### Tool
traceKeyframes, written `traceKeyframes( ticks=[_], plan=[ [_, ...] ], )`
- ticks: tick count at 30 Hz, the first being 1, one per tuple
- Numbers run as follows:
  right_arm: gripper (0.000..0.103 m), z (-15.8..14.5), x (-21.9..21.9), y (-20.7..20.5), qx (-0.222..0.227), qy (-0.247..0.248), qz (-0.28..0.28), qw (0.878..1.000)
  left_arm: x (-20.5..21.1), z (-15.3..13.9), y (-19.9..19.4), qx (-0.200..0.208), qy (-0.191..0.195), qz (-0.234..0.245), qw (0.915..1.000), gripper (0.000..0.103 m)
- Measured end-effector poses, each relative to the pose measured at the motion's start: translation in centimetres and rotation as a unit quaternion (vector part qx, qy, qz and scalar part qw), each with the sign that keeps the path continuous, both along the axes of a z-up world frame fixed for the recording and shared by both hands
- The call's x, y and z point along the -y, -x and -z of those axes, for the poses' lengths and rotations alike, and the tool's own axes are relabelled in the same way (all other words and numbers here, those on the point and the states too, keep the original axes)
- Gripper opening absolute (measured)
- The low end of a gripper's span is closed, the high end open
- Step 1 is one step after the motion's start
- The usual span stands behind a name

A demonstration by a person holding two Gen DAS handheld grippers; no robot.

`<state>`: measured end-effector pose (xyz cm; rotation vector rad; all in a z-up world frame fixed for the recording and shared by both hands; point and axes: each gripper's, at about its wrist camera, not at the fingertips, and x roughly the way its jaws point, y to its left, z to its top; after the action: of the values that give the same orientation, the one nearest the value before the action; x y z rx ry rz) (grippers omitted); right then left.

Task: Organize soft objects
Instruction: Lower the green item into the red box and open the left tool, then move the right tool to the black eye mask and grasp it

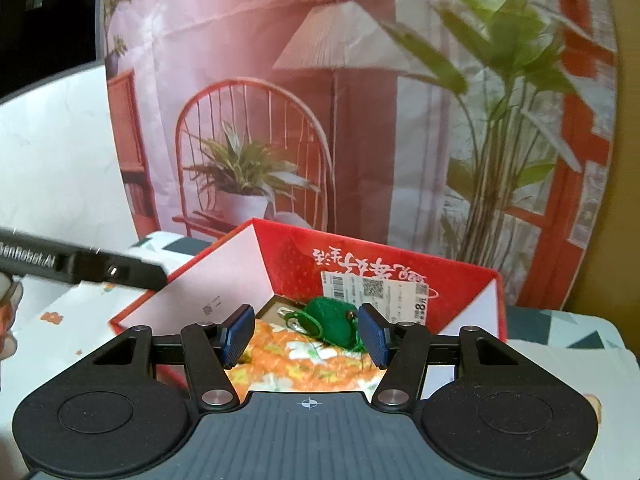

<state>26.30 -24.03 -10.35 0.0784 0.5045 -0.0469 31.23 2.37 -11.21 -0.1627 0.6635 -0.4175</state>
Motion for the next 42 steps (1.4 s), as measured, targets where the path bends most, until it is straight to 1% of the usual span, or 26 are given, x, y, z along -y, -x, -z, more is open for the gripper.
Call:
traceKeyframes(
  ticks=[4, 8, 10, 12, 17, 18, 20, 23, 28, 32, 42],
  plan=[
    [0.054, 0.1, -0.4, 3.3, 0.020, -0.005, 0.012, 1.000, -0.7, 1.2, 2.8, -0.007, 0.006, -0.007, 0.9999, 0.056],
    [0.054, 1.0, -0.9, 5.8, 0.025, -0.006, 0.024, 0.999, -0.9, 2.8, 4.5, -0.025, 0.012, -0.012, 0.9995, 0.056],
    [0.054, 1.9, -1.2, 6.9, 0.017, -0.011, 0.028, 0.999, -0.8, 3.8, 5.2, -0.038, 0.010, -0.013, 0.9991, 0.056],
    [0.054, 3.1, -1.6, 7.7, 0.007, -0.005, 0.031, 0.999, -0.7, 4.8, 5.6, -0.049, 0.008, -0.014, 0.9986, 0.056],
    [0.056, 6.0, -2.7, 9.6, -0.021, -0.001, 0.035, 0.999, -0.8, 6.3, 7.0, -0.060, 0.001, -0.015, 0.9981, 0.057],
    [0.061, 6.6, -3.0, 10.0, -0.028, 0.001, 0.035, 0.999, -0.8, 6.6, 7.2, -0.061, 0.000, -0.015, 0.9980, 0.057],
    [0.065, 7.7, -3.4, 10.6, -0.039, 0.001, 0.034, 0.999, -0.9, 7.0, 7.6, -0.064, 0.001, -0.017, 0.9978, 0.057],
    [0.066, 8.8, -3.9, 11.0, -0.055, 0.000, 0.031, 0.998, -1.1, 7.6, 8.1, -0.068, 0.000, -0.023, 0.9974, 0.057],
    [0.069, 9.7, -4.3, 10.9, -0.069, 0.001, 0.025, 0.997, -1.0, 8.1, 8.4, -0.074, -0.002, -0.023, 0.9970, 0.057],
    [0.072, 10.2, -4.0, 10.6, -0.080, 0.000, 0.025, 0.997, -1.0, 8.0, 8.4, -0.068, -0.002, -0.023, 0.9974, 0.058],
    [0.074, 10.2, -4.0, 10.6, -0.088, 0.003, 0.018, 0.996, -1.3, 8.4, 8.2, -0.070, 0.006, -0.029, 0.9971, 0.058]
  ],
)
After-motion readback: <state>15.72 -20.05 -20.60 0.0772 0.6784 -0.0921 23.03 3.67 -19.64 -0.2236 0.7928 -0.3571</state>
